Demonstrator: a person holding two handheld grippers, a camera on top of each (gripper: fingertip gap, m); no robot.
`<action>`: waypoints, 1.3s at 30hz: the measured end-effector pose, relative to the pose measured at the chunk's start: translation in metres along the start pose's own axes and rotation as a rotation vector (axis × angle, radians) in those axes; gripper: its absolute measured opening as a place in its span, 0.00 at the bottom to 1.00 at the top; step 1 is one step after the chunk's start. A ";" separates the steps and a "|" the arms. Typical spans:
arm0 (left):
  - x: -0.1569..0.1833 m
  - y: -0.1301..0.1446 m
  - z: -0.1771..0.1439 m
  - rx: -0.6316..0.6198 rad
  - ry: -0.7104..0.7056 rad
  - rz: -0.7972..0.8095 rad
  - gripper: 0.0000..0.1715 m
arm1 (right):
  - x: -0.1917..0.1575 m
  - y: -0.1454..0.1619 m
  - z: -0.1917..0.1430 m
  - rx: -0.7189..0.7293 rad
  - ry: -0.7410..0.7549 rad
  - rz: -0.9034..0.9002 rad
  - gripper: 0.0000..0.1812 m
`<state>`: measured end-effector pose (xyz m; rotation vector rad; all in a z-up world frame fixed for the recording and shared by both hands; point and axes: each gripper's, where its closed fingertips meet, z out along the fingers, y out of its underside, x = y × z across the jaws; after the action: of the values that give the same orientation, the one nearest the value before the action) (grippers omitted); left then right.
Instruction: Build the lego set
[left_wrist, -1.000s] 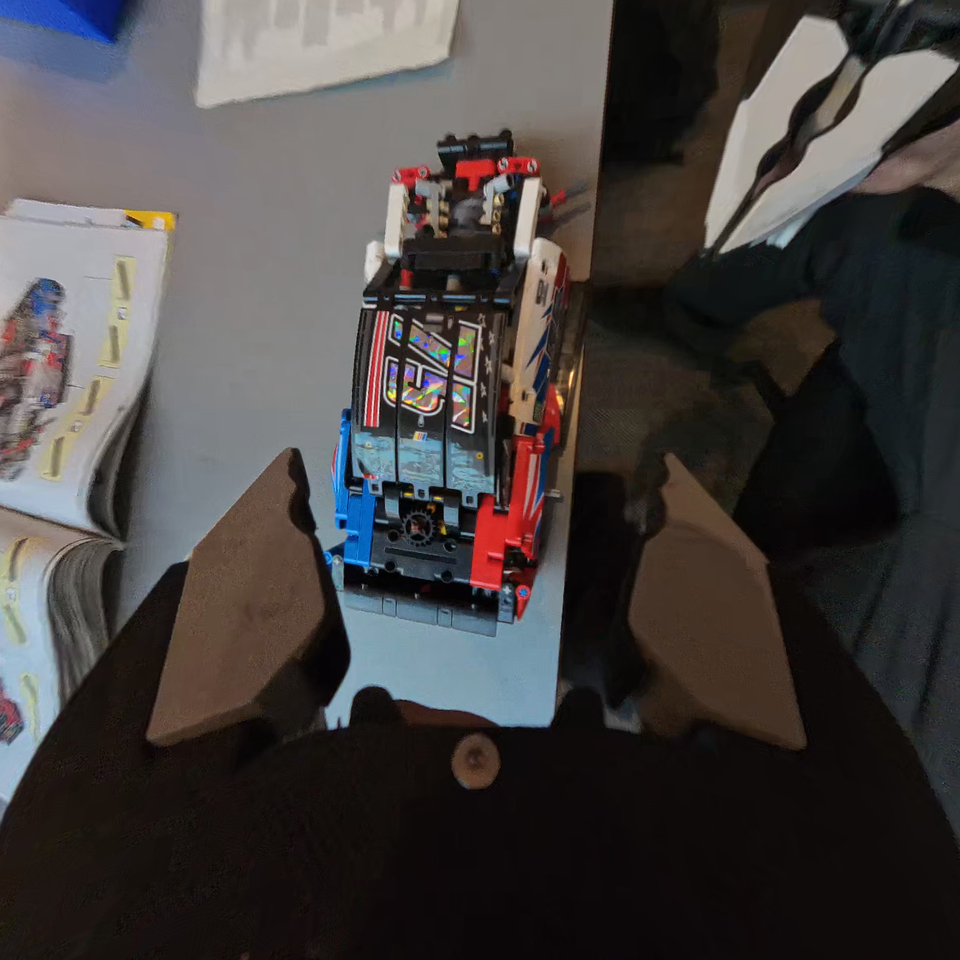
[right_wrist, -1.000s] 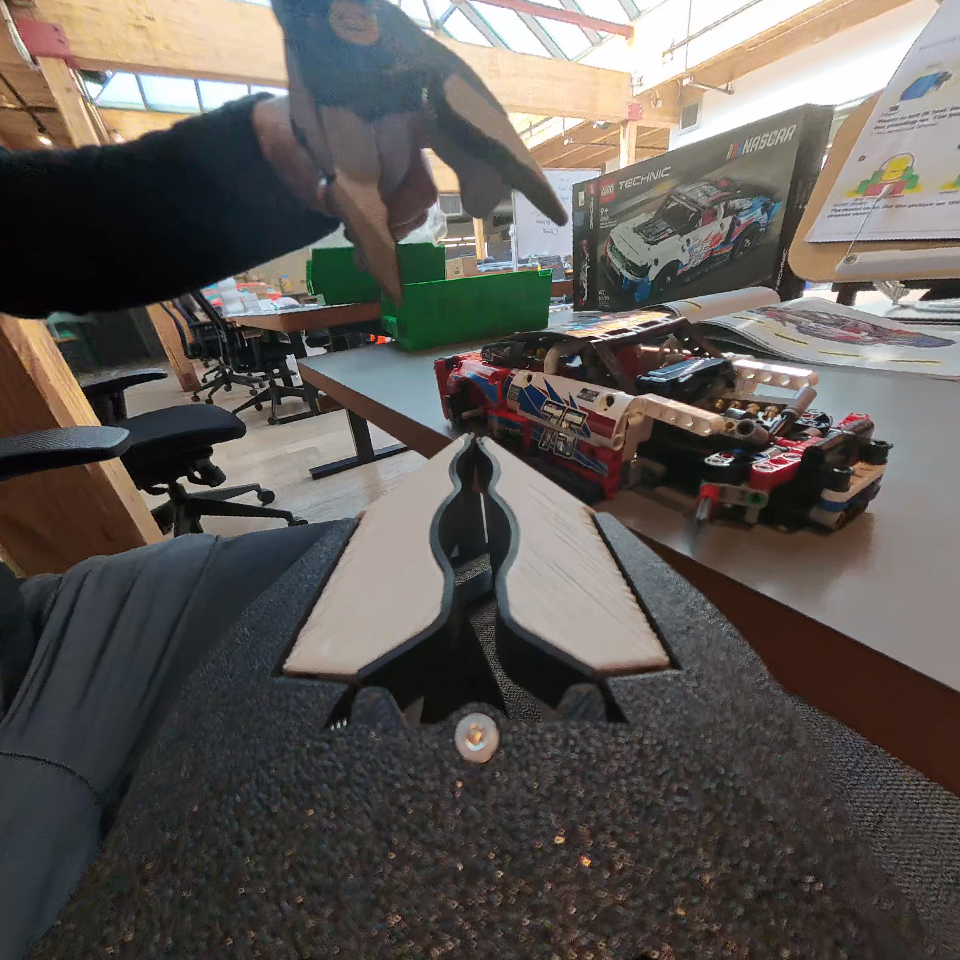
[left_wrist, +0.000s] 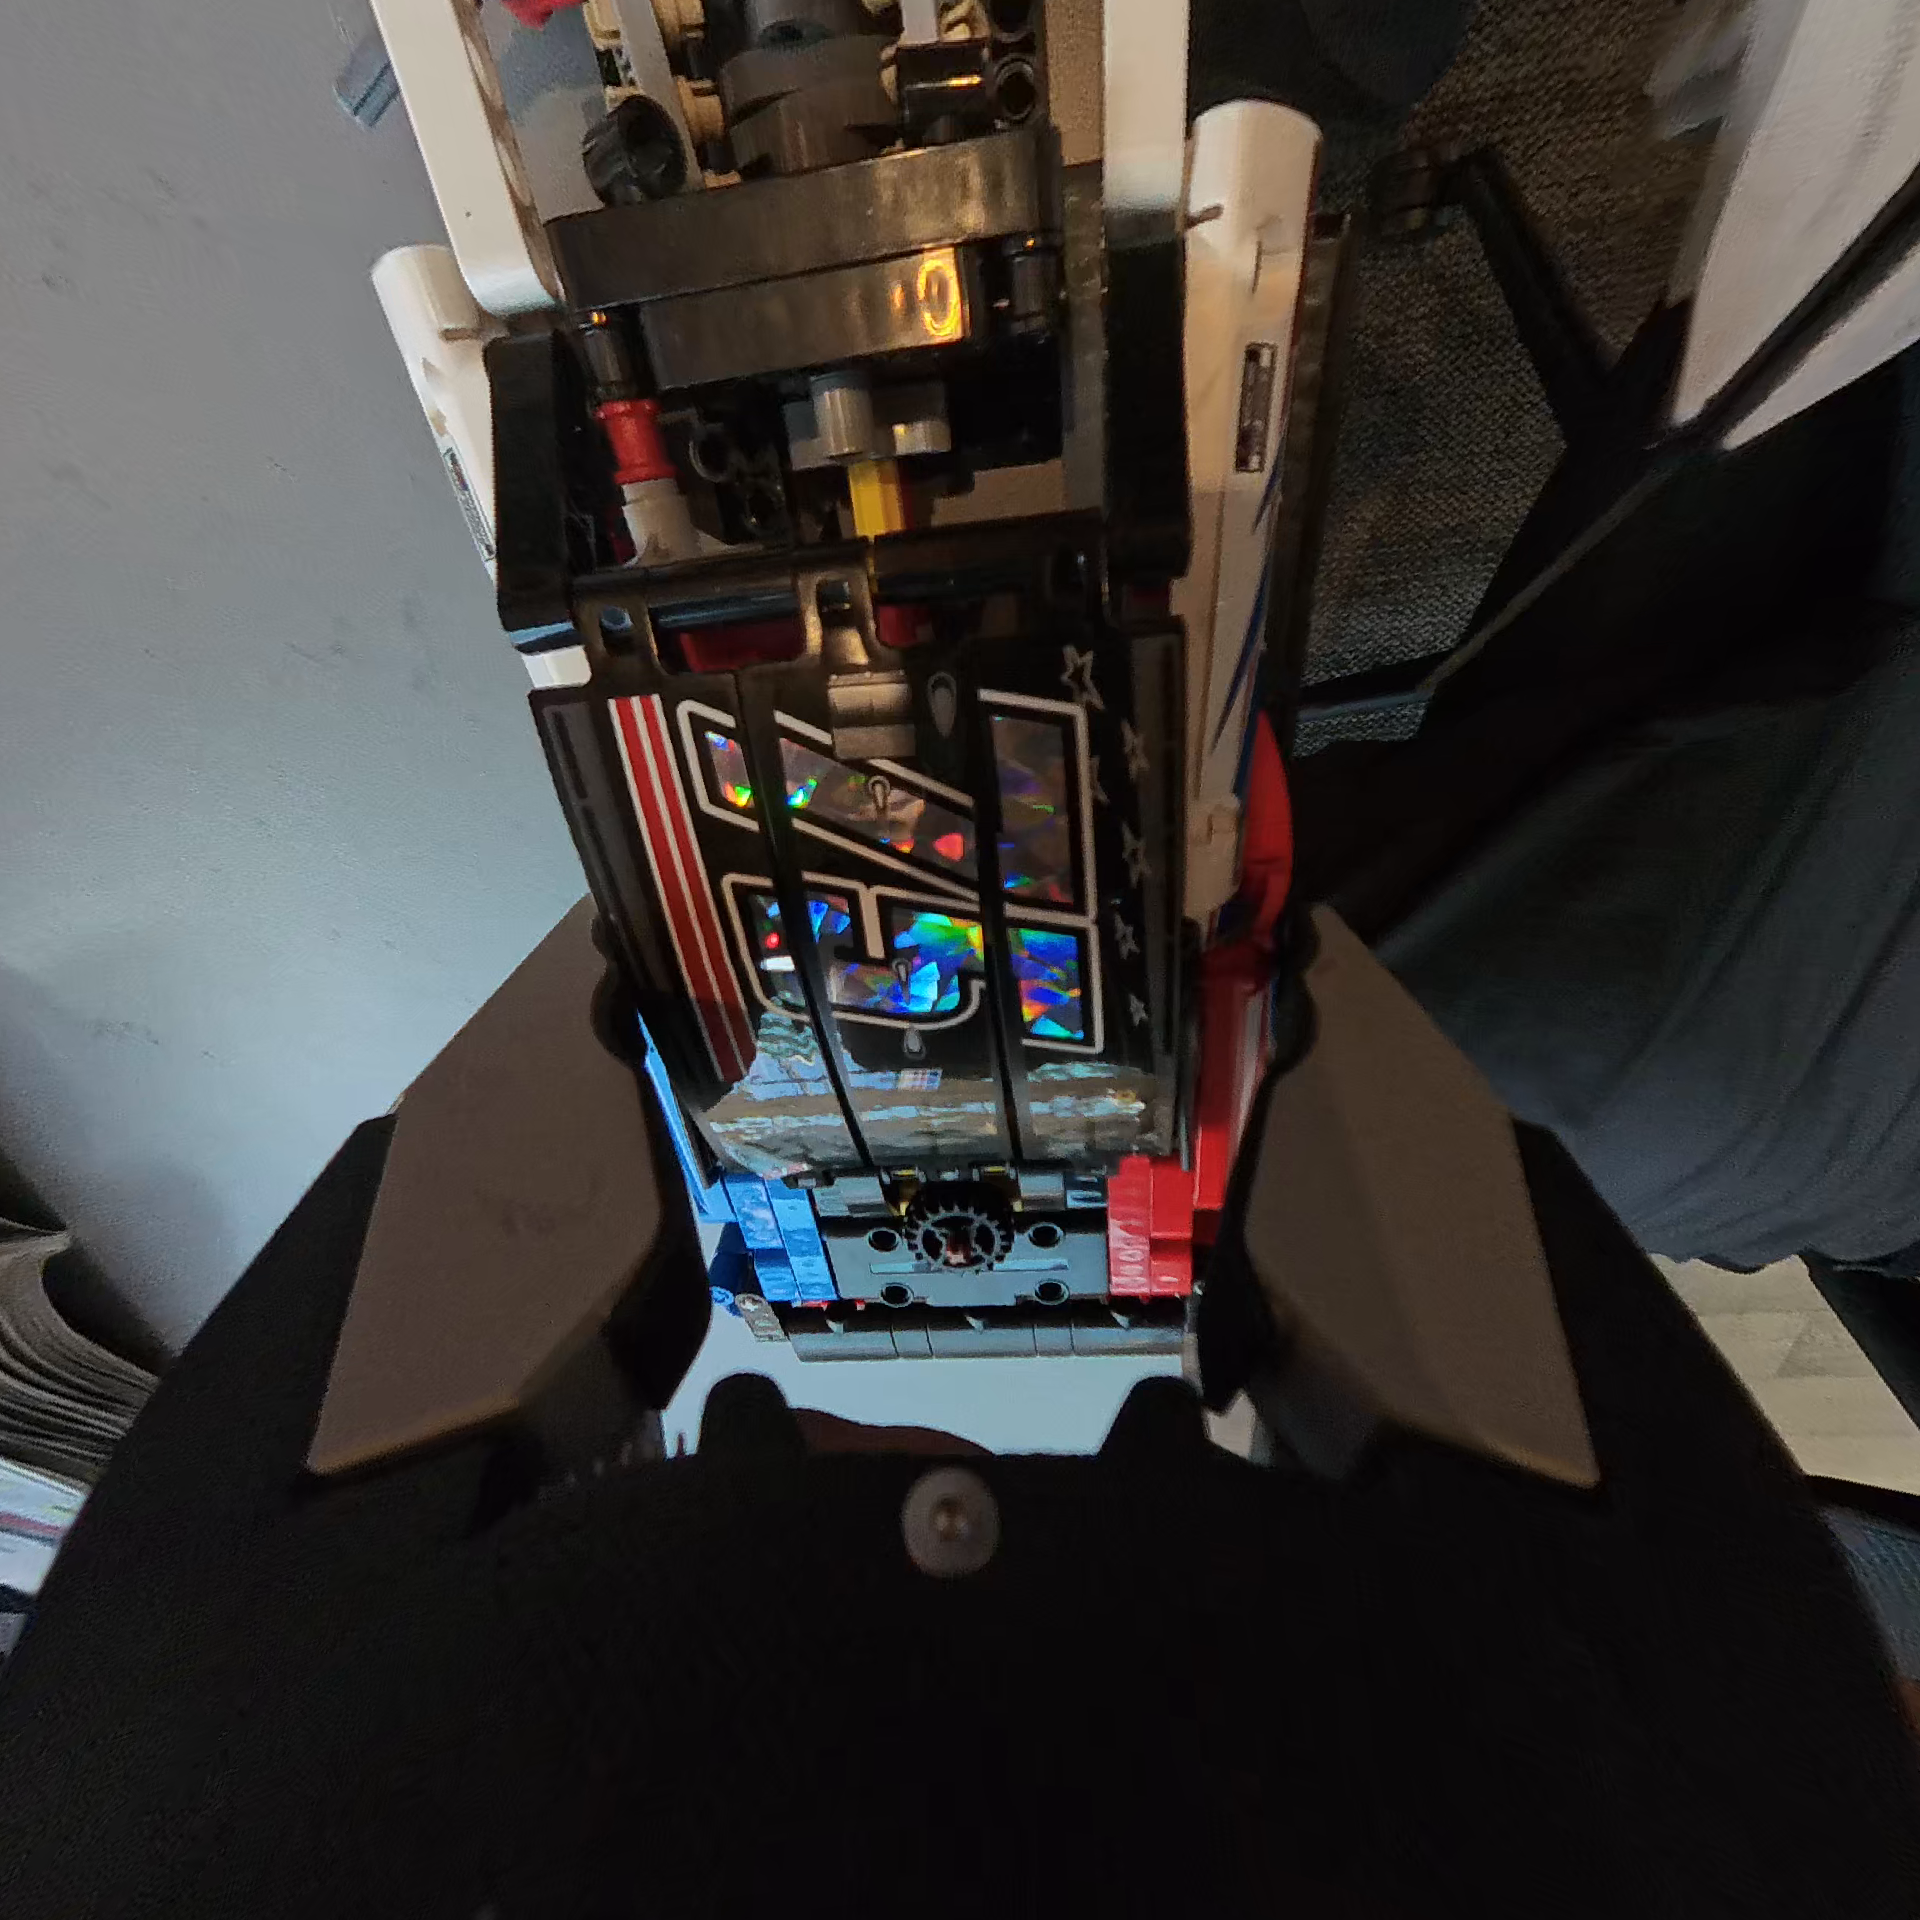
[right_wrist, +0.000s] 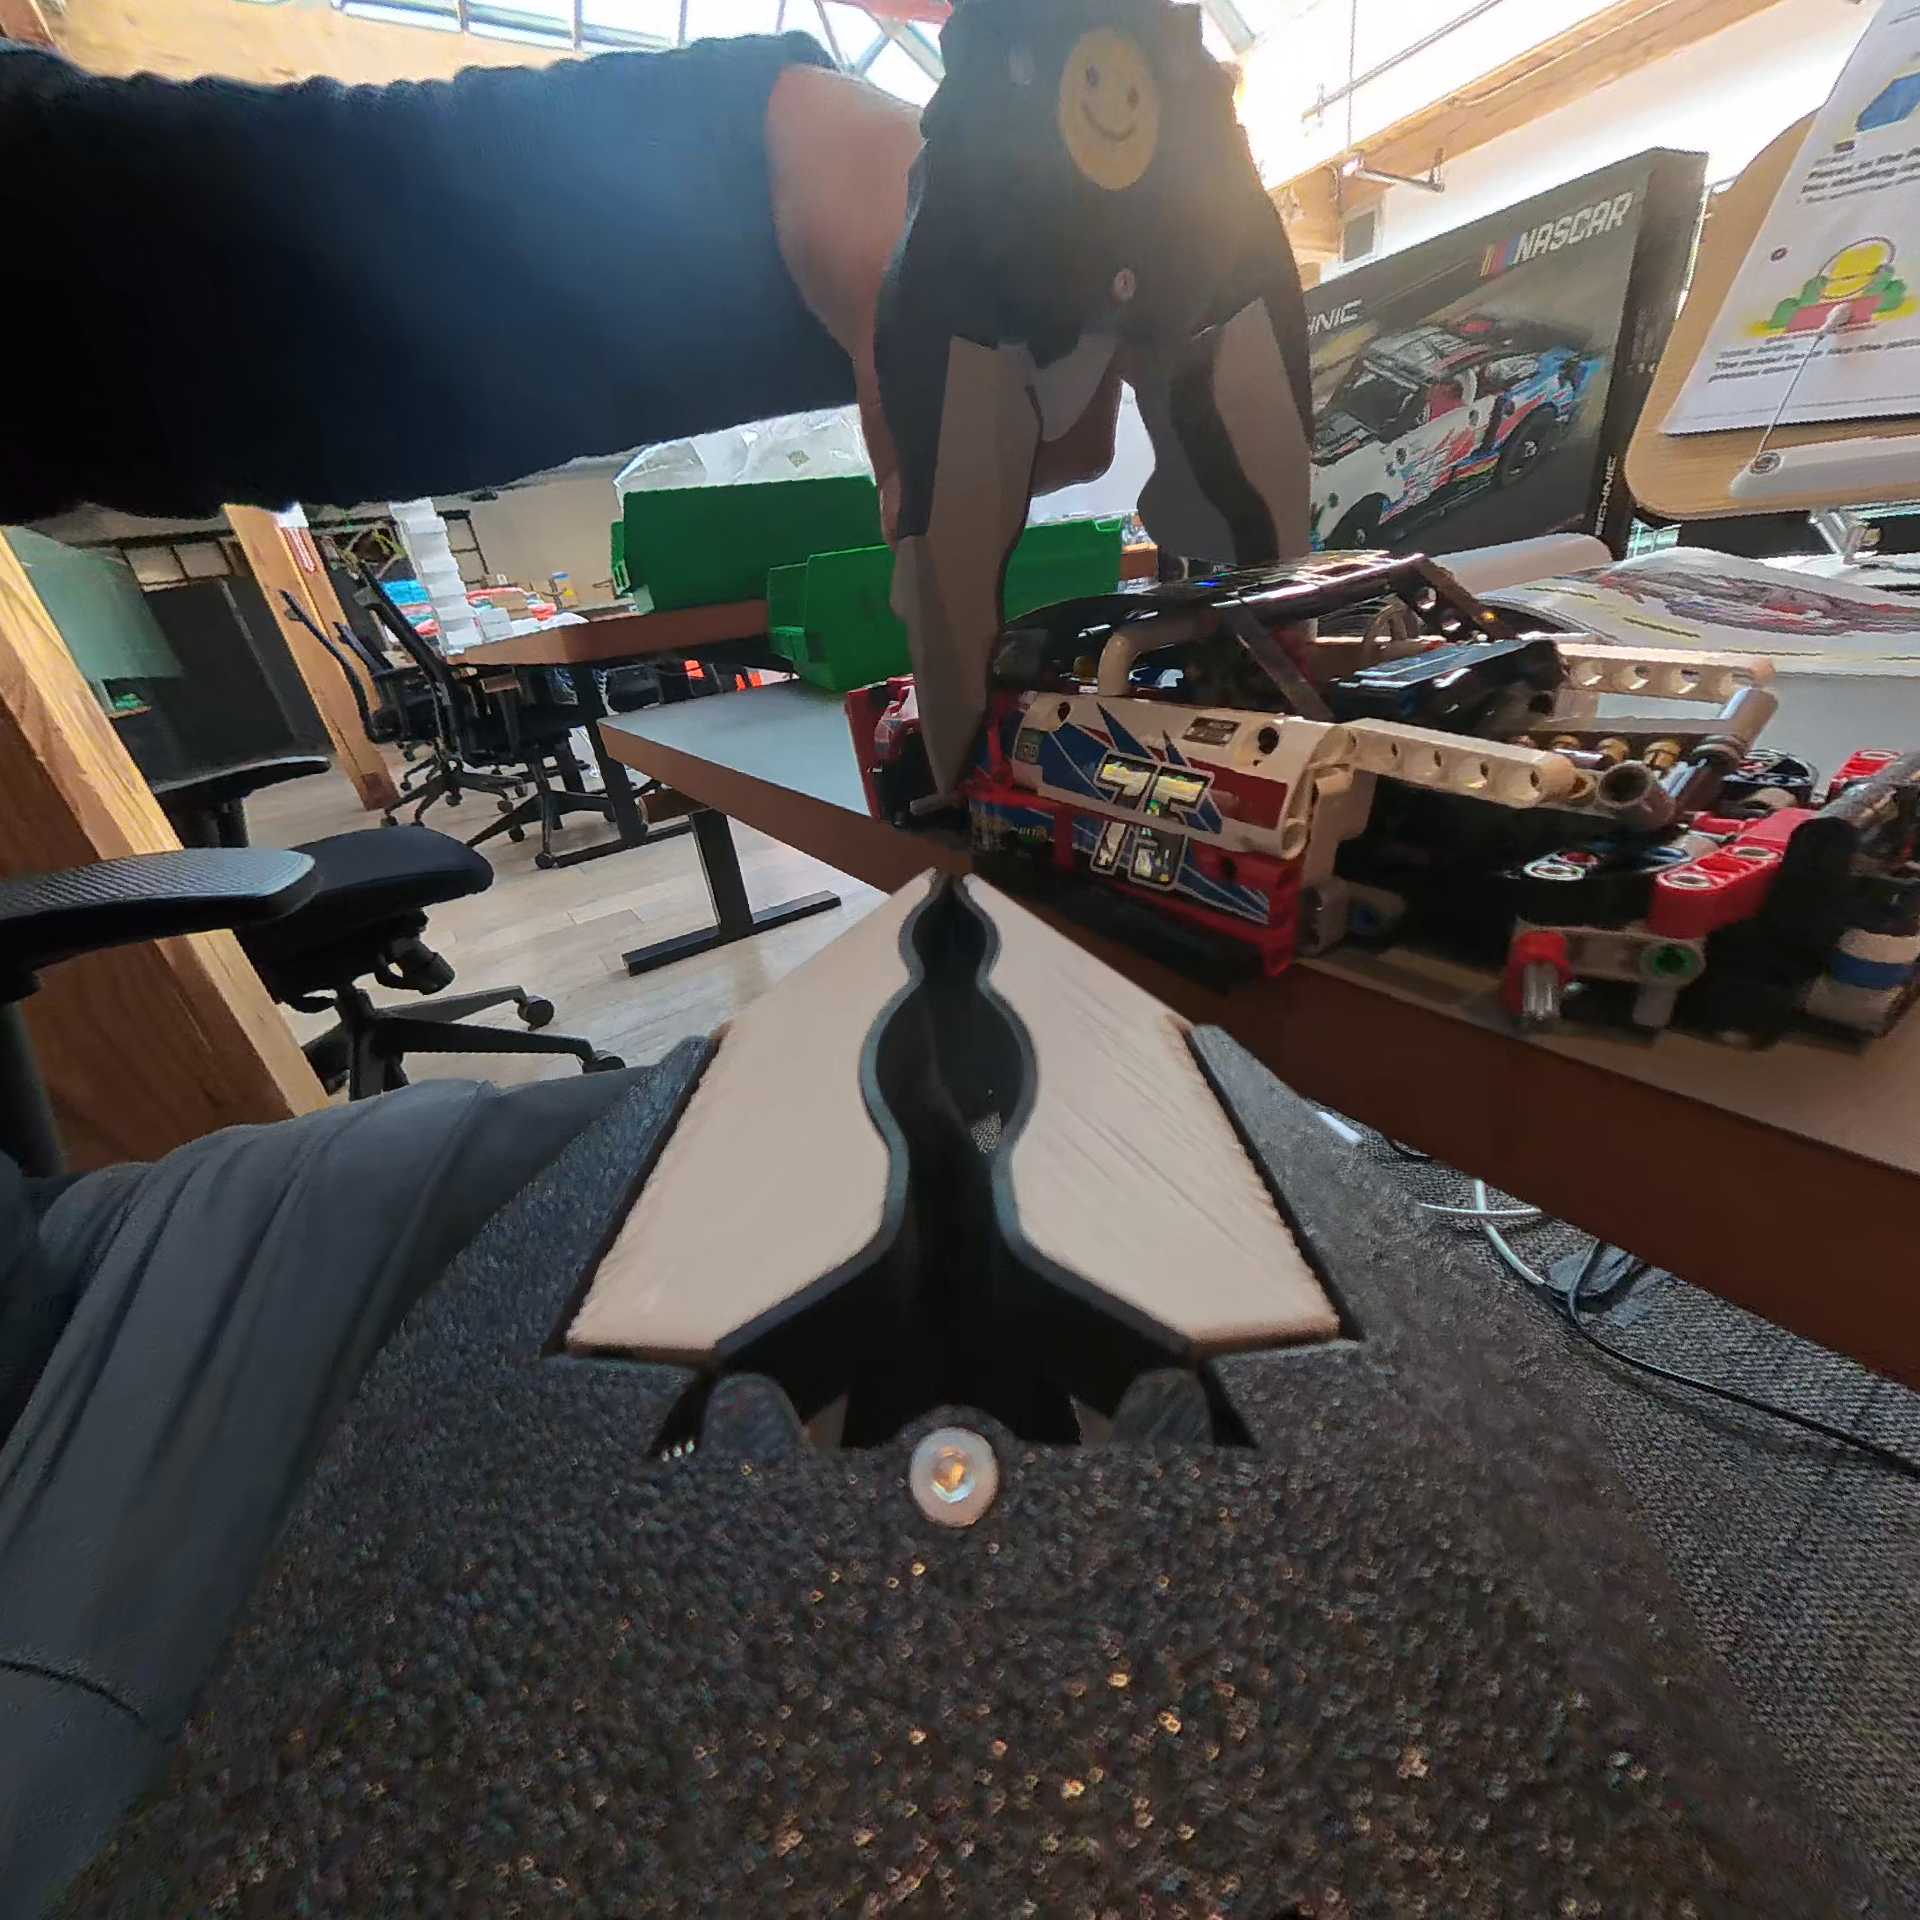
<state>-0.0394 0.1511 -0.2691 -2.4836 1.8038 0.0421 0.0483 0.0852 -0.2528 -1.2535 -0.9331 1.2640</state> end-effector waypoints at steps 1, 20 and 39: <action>0.001 0.002 0.000 0.001 0.001 -0.006 0.70 | 0.000 0.000 0.002 0.006 -0.003 0.006 0.00; 0.008 0.007 -0.017 0.115 0.035 -0.064 0.65 | -0.006 0.010 0.018 0.053 -0.050 0.087 0.00; 0.106 -0.020 0.020 1.132 -0.155 -0.636 0.41 | -0.004 -0.002 0.009 0.151 -0.206 0.132 0.00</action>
<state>0.0130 0.0582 -0.2950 -1.9236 0.5602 -0.6056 0.0396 0.0831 -0.2491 -1.0957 -0.8927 1.5609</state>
